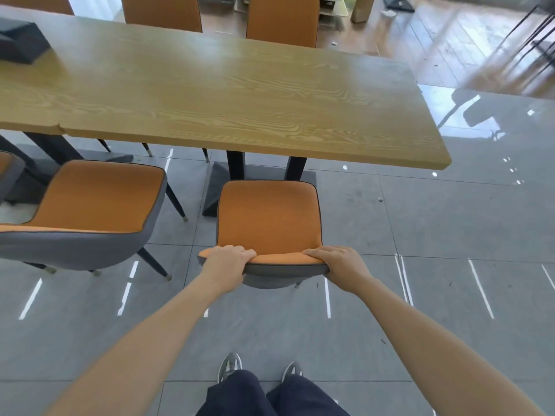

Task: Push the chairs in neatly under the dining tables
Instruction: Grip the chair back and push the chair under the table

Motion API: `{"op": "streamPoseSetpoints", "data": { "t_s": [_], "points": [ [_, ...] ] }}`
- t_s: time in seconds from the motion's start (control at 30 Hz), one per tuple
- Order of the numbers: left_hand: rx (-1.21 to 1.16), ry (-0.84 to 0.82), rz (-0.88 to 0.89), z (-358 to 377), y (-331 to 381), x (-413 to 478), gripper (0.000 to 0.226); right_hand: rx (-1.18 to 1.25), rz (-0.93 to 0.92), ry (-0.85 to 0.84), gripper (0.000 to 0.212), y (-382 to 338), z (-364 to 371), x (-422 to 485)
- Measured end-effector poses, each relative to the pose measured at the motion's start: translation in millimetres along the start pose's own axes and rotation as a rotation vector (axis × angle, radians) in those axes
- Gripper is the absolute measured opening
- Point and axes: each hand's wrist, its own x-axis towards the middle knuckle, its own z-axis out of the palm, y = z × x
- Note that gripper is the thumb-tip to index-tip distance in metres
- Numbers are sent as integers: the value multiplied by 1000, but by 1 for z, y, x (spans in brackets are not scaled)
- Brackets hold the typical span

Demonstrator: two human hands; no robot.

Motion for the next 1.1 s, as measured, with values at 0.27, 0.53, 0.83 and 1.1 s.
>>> {"op": "streamPoseSetpoints", "data": {
  "t_s": [0.27,0.53,0.83,1.1],
  "points": [
    [-47,-19,30,-8,-17,7,37,22,-18,-17,54,0,2,17],
    [-88,45,29,-16,-33,22,40,-30,-8,-37,54,-1,-10,42],
    [-15,-11,22,-16,-44,19,44,-58,9,-49,57,-17,-2,43],
    [192,-44,-49,-32,-45,7,70,-129,217,-83,77,-41,-17,33]
  ]
}}
